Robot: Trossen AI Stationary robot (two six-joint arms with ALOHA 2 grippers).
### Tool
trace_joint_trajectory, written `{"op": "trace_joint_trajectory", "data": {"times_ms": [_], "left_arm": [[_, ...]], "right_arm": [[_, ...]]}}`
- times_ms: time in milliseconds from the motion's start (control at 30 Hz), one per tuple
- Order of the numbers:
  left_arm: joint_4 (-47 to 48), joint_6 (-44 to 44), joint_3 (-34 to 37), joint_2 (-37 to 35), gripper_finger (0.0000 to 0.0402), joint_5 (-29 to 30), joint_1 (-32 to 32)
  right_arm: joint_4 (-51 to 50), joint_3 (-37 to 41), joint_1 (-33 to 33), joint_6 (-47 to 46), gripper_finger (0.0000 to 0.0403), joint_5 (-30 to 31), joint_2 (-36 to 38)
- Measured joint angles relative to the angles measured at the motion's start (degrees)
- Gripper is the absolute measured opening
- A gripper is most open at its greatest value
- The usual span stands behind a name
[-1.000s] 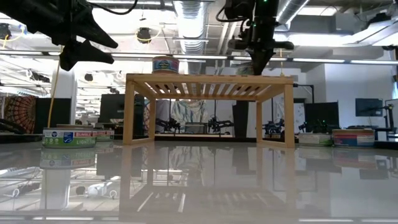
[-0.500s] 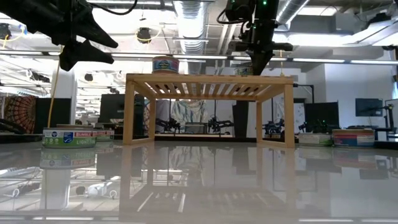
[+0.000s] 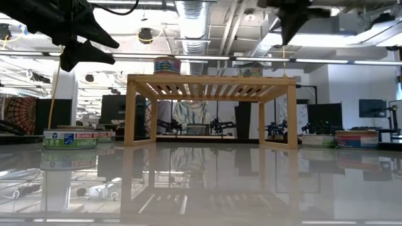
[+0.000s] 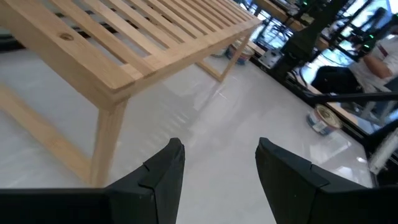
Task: Stack canned seafood by type on shelf
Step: Put the green tuna can on the shelf aligned with the other green tuna cans
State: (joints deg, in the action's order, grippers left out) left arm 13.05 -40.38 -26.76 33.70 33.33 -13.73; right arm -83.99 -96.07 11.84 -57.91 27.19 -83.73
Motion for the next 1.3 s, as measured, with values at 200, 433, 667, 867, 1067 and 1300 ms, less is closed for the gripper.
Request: {"op": "trace_joint_trajectory", "data": {"times_ms": [200, 433, 667, 867, 1067, 1300], "left_arm": [[0.0, 0.0, 0.0, 0.0, 0.019, -2.0, 0.0], [0.1, 2.3, -0.1, 0.0, 0.019, -3.4, 0.0], [3.8, 3.3, -4.5, 2.8, 0.019, -2.6, -0.1], [13.8, 1.6, -12.2, 10.4, 0.019, -1.5, -0.1], [26.5, -3.8, -19.7, 15.3, 0.019, -1.7, -0.1], [38.6, -13.8, -23.4, 15.0, 0.019, -2.2, -0.1]], "right_arm": [[4.2, 13.5, -12.0, -13.3, 0.0024, -0.1, 4.8], [19.1, 29.7, -28.8, -30.6, 0.0024, -0.2, 11.6], [34.5, 41.7, -41.5, -33.1, 0.0024, 3.8, 17.5], [51.2, 54.0, -44.9, -30.7, 0.0024, 6.2, 21.0], [83.5, 65.0, -43.1, -21.2, 0.0024, 6.0, 18.9], [95.2, 66.6, -43.4, -14.3, 0.0024, 4.1, 11.1]]}}
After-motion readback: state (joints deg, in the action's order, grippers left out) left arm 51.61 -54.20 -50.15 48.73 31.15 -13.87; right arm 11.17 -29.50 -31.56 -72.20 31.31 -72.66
